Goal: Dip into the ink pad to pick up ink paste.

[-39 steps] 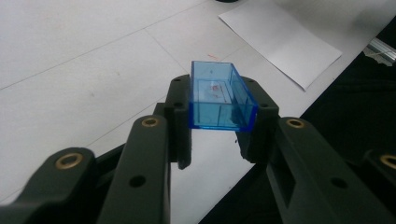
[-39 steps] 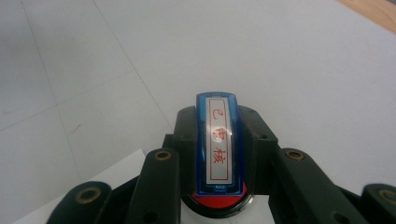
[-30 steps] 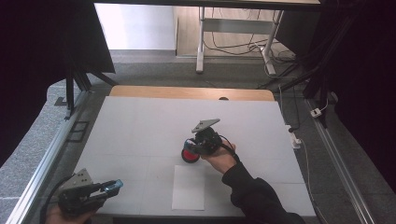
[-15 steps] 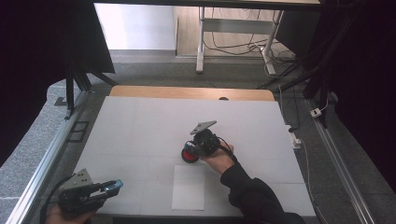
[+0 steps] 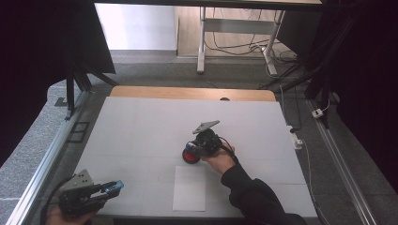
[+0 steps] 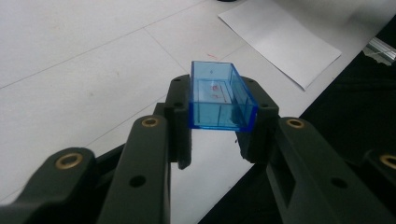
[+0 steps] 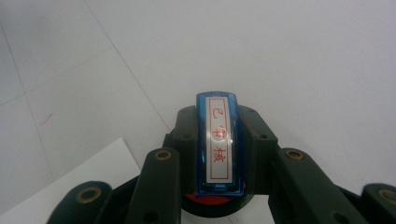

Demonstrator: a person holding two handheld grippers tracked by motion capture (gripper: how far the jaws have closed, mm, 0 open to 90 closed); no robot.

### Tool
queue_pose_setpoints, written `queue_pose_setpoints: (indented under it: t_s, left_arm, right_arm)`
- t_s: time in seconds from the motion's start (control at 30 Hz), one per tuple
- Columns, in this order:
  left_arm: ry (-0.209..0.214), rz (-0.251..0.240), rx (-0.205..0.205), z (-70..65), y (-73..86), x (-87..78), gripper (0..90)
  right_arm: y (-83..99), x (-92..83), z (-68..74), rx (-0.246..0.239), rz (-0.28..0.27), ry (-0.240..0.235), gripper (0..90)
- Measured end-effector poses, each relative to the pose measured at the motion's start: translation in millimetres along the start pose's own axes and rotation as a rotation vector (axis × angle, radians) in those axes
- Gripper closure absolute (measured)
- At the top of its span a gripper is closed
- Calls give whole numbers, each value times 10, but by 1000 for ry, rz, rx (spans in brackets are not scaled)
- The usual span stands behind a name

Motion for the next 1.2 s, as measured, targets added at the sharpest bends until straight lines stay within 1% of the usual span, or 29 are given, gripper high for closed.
queue_pose_setpoints:
  t_s: [0.1,0.17,0.27,0.3,0.4,0.47,0.57,0.73,0.8,0.87,0.9,1.0,1.07,1.2]
  left_arm:
    - [1,0,0,0,0,0,682]
    - [1,0,0,0,0,0,682]
    - [1,1,-1,0,-1,1,682]
    - [1,0,-1,0,-2,2,682]
    - [1,2,0,-2,-1,3,682]
    - [2,2,1,-2,-2,4,682]
    - [2,2,0,-2,-1,5,682]
    - [3,2,0,-2,-1,4,682]
    - [3,1,1,-4,-1,3,682]
    - [3,2,0,-3,-1,4,682]
    - [3,1,1,-3,-1,3,682]
    - [4,0,1,-2,-1,2,682]
    - [5,0,-1,-1,-1,1,682]
    - [5,0,-5,2,0,-1,682]
  right_arm:
    - [-4,6,14,-21,10,14,714]
    - [-5,8,29,-43,18,30,714]
    - [-10,16,63,-80,26,52,715]
    - [-9,16,65,-108,31,61,715]
    - [-11,21,93,-143,41,81,714]
    - [-11,20,88,-136,38,80,715]
    - [-6,17,73,-90,25,60,714]
    - [-4,16,41,-53,10,38,715]
    - [2,12,27,-24,3,27,715]
    - [5,10,14,-8,-3,19,715]
    - [4,11,15,-5,-6,16,715]
    - [1,10,17,-17,1,17,713]
    - [1,7,16,-8,3,12,712]
    - [-2,4,13,-14,3,5,711]
Point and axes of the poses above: each handheld gripper's, and its own axes: x roughly forward along the jaws, y roughly out of its underside, z roughly to its left, the point moved 10 cm from there along x, roughly forward along the jaws, and after that the axes turned 7 degrees about -z, right-handed, at the moved point
